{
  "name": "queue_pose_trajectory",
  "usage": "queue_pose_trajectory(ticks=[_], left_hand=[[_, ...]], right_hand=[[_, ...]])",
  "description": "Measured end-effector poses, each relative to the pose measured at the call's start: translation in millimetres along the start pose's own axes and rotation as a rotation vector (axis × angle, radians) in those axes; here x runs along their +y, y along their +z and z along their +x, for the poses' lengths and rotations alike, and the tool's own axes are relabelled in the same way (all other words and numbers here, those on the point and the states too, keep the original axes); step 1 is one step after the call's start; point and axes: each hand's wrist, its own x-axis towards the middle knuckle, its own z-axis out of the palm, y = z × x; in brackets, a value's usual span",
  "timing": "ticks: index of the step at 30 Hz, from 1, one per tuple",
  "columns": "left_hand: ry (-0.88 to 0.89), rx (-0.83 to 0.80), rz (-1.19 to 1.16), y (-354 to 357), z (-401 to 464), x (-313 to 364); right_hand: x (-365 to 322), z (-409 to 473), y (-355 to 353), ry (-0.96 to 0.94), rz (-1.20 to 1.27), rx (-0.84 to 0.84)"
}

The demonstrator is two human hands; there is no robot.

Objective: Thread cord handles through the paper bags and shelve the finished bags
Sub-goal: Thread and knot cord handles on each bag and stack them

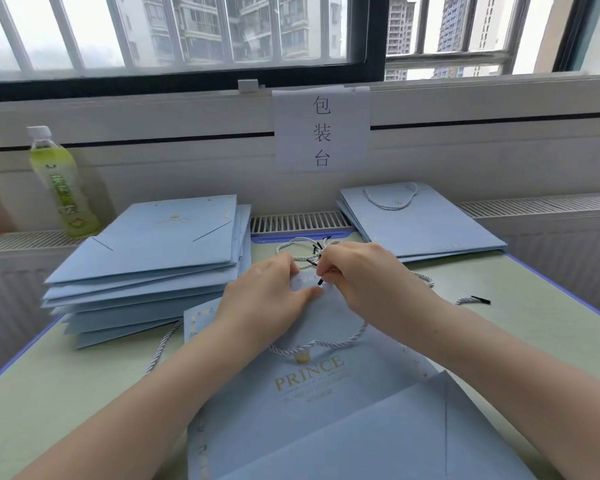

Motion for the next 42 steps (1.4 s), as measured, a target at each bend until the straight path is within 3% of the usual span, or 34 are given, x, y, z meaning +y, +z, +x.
queue_pose_trajectory(ticks=[6,12,19,28,34,42], left_hand=[[-0.010,-0.024,-0.231,-2.7,7.9,-8.0],[-0.012,0.001,-0.415,-9.6,9.5,-11.4],[0.007,-0.009,-0.451,-9.6,4.9,-5.8],[0.012,0.015,-0.404,-12.8,3.2,-2.1],[0.037,0.029,-0.382,-10.7,4.3,-3.1],[0.030,0.122,-0.368,-14.1,8.8,-4.6]], right_hand=[[-4.5,0.5,-1.5,-0.095,-0.002,-0.003],[-7.0,3.2,-1.2,0.003,0.160,0.016],[-6.3,2.6,-4.2,0.097,0.255,0.049],[4.1,5.3,-10.7,0.020,0.064,0.052],[-2.3,3.3,-4.7,-0.037,0.104,-0.041],[-9.3,4.5,-10.1,0.035,0.253,0.046]])
